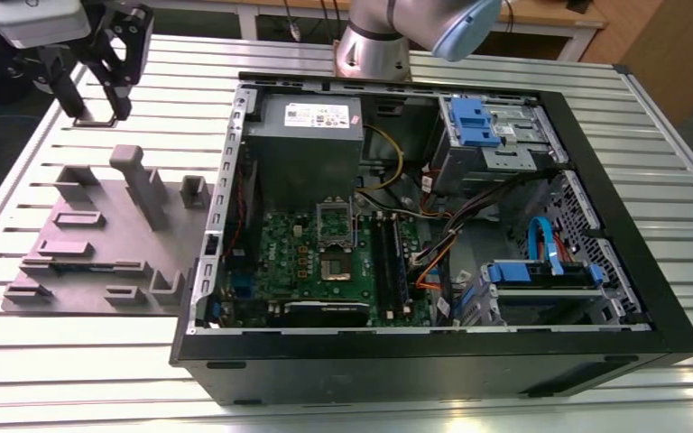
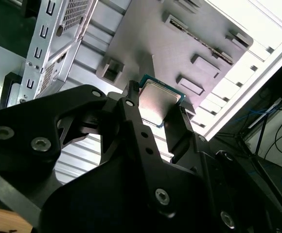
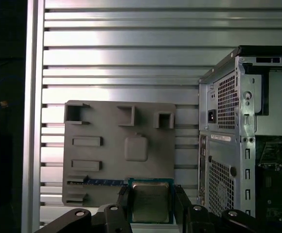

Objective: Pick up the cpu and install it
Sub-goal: 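Pick up the cpu and move it towards the insertion slot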

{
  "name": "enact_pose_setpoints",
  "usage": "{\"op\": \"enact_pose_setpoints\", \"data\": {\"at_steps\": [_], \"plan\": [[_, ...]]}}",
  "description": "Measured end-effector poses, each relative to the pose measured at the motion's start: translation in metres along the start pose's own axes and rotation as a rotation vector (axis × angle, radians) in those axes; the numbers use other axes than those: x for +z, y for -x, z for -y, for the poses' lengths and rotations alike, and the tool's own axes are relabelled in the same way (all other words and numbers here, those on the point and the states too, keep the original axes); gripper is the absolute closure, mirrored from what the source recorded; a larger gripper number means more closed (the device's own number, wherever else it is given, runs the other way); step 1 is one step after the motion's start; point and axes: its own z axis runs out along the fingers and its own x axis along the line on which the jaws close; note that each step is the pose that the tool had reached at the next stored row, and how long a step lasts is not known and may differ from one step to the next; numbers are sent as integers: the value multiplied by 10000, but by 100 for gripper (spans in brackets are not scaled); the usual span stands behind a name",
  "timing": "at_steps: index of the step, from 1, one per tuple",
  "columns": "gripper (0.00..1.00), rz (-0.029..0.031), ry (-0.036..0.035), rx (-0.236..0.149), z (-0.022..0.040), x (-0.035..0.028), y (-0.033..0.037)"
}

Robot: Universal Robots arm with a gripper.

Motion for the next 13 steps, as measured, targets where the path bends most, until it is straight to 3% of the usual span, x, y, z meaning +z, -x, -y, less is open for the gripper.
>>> {"op": "enact_pose_setpoints", "data": {"at_steps": [13], "plan": [[55, 0, 1, 0, 0, -1, 50]]}}
